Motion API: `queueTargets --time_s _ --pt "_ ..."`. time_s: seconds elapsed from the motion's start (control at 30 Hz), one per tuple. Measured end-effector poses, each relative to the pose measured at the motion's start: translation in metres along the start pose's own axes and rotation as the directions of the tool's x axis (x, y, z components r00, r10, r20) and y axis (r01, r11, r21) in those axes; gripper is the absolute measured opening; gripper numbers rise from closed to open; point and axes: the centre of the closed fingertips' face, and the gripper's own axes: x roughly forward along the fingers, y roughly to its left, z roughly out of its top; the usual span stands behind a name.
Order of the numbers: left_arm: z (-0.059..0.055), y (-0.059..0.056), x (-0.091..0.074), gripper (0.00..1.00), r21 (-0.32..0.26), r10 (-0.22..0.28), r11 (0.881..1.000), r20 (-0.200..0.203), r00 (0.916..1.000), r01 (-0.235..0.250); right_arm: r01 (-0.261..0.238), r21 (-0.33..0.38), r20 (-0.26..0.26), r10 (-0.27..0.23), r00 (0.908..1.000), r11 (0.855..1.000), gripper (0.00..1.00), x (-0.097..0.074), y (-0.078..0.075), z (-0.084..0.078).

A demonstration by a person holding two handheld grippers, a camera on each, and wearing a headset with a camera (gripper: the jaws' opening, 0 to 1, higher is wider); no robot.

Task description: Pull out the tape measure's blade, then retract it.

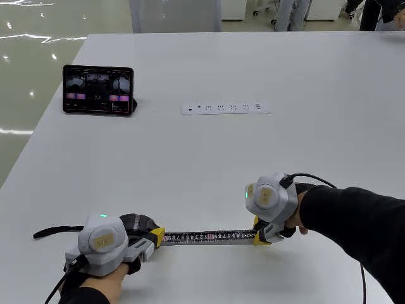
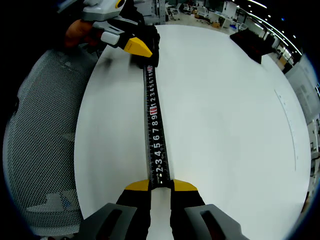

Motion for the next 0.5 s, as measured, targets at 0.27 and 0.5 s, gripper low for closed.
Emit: queueTargets --time_s 0.27,0.5 --pt "-0.0002 -0.0001 -0.0001 0.61 -0.001 0.000 1.000 -0.002 1.0000 0.000 -0.004 0.000 -0.001 0.004 1.0000 1.000 0.10 0.0009 -0.0002 0.0022" --pt "-0.0003 -0.0004 -0.0001 0.61 -0.003 -0.003 1.000 -0.002 1.0000 0.003 -0.005 -0.014 0.008 0.006 1.0000 1.000 0.10 0.0017 0.0003 0.0050"
